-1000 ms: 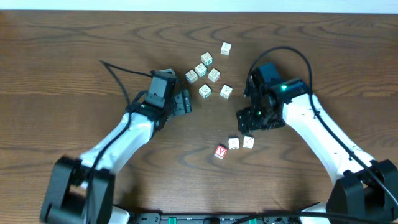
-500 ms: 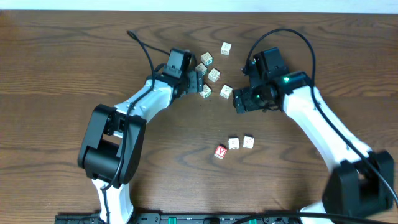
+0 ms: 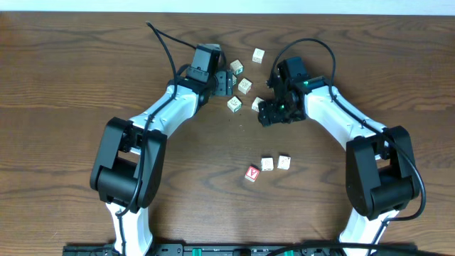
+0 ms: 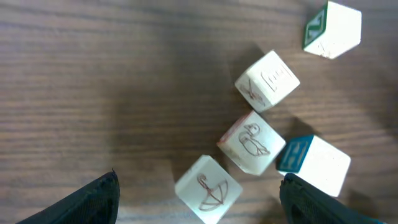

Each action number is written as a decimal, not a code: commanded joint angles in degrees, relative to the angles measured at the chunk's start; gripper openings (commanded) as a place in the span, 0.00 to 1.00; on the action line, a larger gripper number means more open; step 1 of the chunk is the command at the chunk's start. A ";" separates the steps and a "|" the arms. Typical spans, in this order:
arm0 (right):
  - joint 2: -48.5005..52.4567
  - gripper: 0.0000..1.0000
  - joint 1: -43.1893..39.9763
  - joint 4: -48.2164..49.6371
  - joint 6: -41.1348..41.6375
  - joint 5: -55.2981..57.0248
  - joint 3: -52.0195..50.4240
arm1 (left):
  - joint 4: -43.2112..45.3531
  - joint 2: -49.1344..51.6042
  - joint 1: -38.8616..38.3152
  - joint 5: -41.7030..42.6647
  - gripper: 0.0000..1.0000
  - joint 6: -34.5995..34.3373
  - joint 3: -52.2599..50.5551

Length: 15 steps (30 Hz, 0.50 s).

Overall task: Lift 5 blocks
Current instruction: 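Grasp umbrella block with left gripper, blue X block with right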

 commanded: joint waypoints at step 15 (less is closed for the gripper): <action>7.32 0.72 0.26 6.08 -6.51 -2.03 6.60 | -0.07 0.85 4.94 -1.57 0.82 1.64 1.49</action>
